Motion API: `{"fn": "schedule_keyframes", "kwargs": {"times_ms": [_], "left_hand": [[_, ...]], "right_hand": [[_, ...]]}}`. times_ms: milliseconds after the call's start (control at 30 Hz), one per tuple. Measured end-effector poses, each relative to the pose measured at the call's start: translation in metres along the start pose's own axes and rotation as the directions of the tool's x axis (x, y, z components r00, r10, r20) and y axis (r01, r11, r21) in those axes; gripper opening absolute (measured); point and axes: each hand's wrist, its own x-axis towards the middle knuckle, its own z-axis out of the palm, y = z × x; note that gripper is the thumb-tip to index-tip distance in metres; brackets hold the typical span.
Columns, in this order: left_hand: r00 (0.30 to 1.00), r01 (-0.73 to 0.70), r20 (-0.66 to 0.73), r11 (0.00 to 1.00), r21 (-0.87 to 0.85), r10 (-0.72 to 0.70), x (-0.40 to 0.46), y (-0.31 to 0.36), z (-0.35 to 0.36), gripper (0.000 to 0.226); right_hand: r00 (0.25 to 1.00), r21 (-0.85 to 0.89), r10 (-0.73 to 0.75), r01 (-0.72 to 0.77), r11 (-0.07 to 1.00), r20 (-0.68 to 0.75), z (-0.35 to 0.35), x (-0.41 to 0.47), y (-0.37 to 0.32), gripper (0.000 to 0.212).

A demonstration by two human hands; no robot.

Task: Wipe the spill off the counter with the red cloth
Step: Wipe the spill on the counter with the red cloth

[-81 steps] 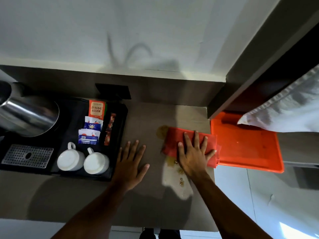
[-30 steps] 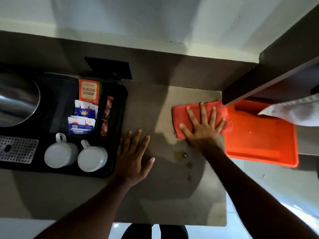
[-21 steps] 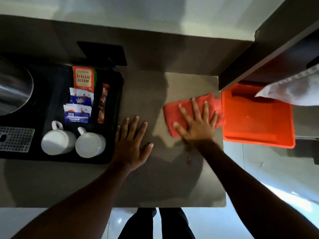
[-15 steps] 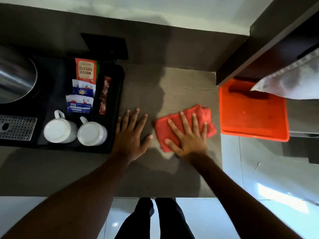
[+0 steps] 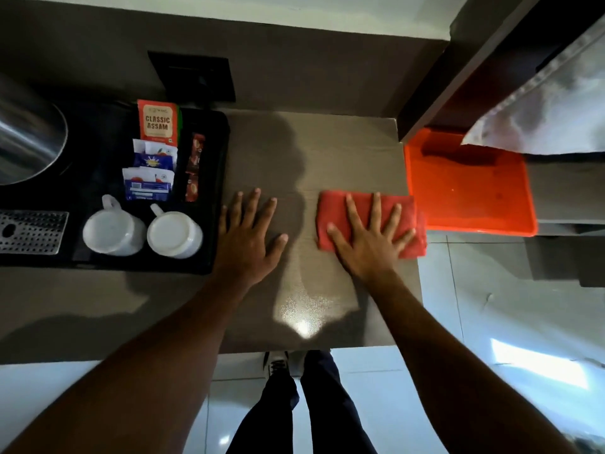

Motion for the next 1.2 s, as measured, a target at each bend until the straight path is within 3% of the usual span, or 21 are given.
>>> {"fn": "schedule_keyframes", "kwargs": {"times_ms": [33, 100, 200, 267, 367, 467, 633, 767, 867, 967, 1067, 1200], "left_hand": [[1.000, 0.004, 0.001, 1.000, -0.006, -0.004, 0.000, 0.000, 0.000, 0.074], [1.000, -0.001, -0.001, 1.000, -0.003, 0.001, -0.002, -0.001, -0.001, 0.075], [1.000, -0.007, -0.005, 1.000, 0.003, 0.007, 0.000, -0.002, -0.001, 0.075], [1.000, 0.007, 0.003, 1.000, 0.015, -0.007, 0.000, 0.000, -0.001, 0.075], [1.000, 0.012, 0.008, 1.000, 0.021, -0.012, 0.000, 0.002, 0.000, 0.076], [1.000, 0.000, -0.024, 1.000, 0.021, 0.000, 0.000, 0.000, 0.002, 0.074], [1.000, -0.009, -0.028, 1.000, 0.026, 0.010, 0.001, -0.002, 0.006, 0.076], [0.999, -0.010, -0.044, 1.000, 0.028, 0.011, 0.003, -0.003, 0.005, 0.076], [0.999, -0.012, -0.040, 1.000, 0.009, 0.012, 0.002, -0.003, 0.005, 0.076], [1.000, -0.010, -0.015, 1.000, 0.006, 0.010, 0.002, -0.003, 0.004, 0.076], [0.999, -0.006, 0.054, 0.998, 0.061, 0.003, 0.000, 0.005, -0.011, 0.076], [0.972, 0.025, 0.228, 0.988, 0.155, -0.061, 0.003, 0.020, -0.037, 0.076]], "right_hand": [[0.999, 0.023, 0.033, -0.034, 0.999, 0.027, -0.003, 0.013, -0.020, 0.075], [0.998, -0.014, -0.064, 0.064, 0.998, -0.024, 0.008, 0.000, -0.041, 0.073], [0.976, -0.083, -0.211, 0.206, 0.975, -0.055, 0.036, -0.095, -0.014, 0.072], [0.991, -0.050, -0.133, 0.133, 0.990, 0.001, 0.048, -0.157, 0.003, 0.076], [0.996, -0.031, -0.025, 0.028, 0.999, 0.087, 0.051, -0.168, -0.010, 0.078], [1.000, 0.007, -0.012, 0.012, 1.000, 0.005, 0.031, -0.099, -0.032, 0.076], [0.996, 0.095, -0.062, 0.056, 0.994, 0.061, -0.013, 0.089, -0.054, 0.077], [0.996, 0.062, -0.055, 0.051, 0.997, 0.071, -0.025, 0.143, -0.064, 0.080], [0.992, 0.029, -0.124, 0.124, 0.992, 0.027, -0.015, 0.096, -0.048, 0.073], [0.994, 0.003, -0.105, 0.105, 0.994, -0.013, 0.010, -0.013, -0.019, 0.071], [0.990, -0.030, -0.089, 0.093, 0.995, 0.105, 0.018, -0.093, -0.003, 0.074], [0.953, -0.053, -0.146, 0.166, 0.985, 0.266, -0.014, -0.099, 0.011, 0.076]]}}
